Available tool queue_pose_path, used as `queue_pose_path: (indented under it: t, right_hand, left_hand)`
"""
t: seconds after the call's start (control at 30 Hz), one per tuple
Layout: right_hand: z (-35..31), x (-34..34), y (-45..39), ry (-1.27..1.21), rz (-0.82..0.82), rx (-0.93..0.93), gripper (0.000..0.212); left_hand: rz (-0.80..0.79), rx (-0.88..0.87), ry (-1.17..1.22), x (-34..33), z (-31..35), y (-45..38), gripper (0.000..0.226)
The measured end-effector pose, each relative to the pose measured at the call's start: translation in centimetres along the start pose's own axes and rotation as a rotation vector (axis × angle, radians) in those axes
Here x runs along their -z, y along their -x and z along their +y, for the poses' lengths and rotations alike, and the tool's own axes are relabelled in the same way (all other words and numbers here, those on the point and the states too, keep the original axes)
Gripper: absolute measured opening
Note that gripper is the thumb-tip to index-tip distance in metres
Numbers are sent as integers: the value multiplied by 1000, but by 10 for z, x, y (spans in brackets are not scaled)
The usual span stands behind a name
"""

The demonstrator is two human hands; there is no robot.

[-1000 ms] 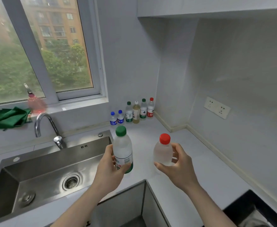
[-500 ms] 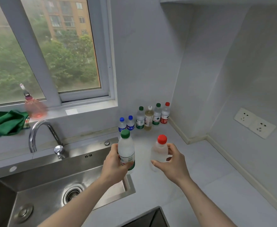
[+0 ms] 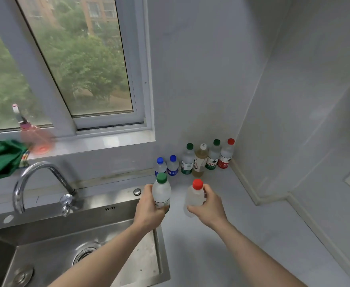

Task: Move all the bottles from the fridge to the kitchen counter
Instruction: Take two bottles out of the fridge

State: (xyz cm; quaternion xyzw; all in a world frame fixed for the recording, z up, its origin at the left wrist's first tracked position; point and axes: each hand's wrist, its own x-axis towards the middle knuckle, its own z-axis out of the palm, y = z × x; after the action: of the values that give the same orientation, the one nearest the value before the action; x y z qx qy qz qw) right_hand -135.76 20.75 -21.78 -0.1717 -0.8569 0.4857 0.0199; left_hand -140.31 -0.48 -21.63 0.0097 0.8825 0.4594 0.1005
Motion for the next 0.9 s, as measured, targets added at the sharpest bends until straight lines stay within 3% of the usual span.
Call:
queue_pose_path:
  t: [0.9]
  right_hand:
    - [10,-85,-160,135,-26,-134,53]
  left_hand:
    - [-19,99,14,-54,-56,-158,57]
